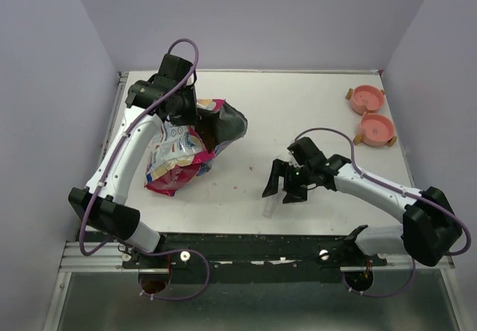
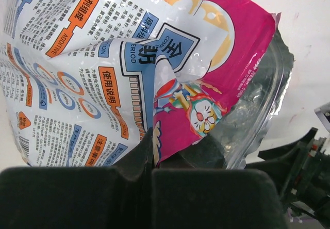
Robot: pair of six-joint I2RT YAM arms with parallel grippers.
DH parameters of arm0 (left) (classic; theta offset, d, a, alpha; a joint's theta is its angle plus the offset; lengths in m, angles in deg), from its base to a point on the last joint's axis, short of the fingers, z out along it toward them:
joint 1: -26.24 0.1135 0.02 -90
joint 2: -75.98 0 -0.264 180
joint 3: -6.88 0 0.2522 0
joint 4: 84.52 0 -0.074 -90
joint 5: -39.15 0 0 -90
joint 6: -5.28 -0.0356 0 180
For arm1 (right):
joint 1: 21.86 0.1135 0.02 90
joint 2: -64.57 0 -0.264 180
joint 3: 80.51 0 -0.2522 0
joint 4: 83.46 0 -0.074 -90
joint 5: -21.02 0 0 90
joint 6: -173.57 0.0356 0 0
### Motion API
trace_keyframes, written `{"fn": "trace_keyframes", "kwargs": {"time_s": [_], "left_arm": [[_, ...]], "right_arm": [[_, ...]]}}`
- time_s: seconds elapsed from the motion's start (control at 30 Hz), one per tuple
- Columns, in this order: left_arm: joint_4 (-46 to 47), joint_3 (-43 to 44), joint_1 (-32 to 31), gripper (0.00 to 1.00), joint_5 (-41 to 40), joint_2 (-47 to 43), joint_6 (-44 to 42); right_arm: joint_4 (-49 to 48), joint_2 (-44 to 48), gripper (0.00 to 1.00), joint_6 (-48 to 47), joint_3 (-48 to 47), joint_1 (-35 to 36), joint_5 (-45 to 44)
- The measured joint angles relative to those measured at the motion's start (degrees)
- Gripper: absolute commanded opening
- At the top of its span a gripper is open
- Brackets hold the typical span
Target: Serve the pet food
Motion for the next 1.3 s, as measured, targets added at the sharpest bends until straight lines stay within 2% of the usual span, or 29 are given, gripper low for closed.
{"fn": "trace_keyframes", "kwargs": {"time_s": [0.1,0.27,0.4,0.53,0.67,0.7,0.87,1.0,1.13,1.23,1.3], "left_arm": [[1.66,-2.71,0.04,0.00,1.18,-2.21,0.13],[3.45,-6.95,0.04,0.00,4.02,-5.90,1.01],[3.72,-8.17,-0.02,0.00,5.97,-6.88,1.53],[3.87,-8.57,-0.07,0.00,6.91,-6.91,2.25],[3.82,-8.35,-0.07,0.00,7.15,-6.75,2.54],[3.65,-8.04,-0.07,0.00,7.15,-6.54,2.54],[1.70,-5.51,-0.07,0.00,5.92,-5.01,2.67],[1.36,-5.18,-0.07,0.00,4.24,-5.05,3.23],[1.25,-5.20,-0.07,0.00,2.43,-5.57,4.07],[1.22,-5.44,-0.07,0.00,-0.04,-6.58,4.66],[1.64,-6.43,-0.02,0.00,-1.51,-7.82,5.16]], "right_arm": [[-7.54,0.02,0.82,2.71,4.55,0.26,-3.08],[-13.97,-1.90,0.77,4.79,6.73,1.20,-7.69],[-18.05,-5.18,0.64,5.90,7.06,2.58,-11.67],[-18.14,-9.14,0.41,6.73,6.32,3.37,-14.64],[-15.91,-12.81,0.04,5.64,2.08,5.27,-18.03],[-13.94,-13.68,0.01,5.38,0.39,5.60,-19.63],[0.31,-19.76,0.01,2.73,-11.37,6.21,-30.93],[7.76,-27.56,0.03,-0.44,-19.32,6.19,-38.88],[11.34,-31.65,0.13,-2.62,-23.52,6.29,-44.87],[11.41,-31.89,0.25,-4.13,-23.52,6.34,-45.92],[10.60,-31.56,0.29,-4.96,-22.88,6.34,-45.77]]}}
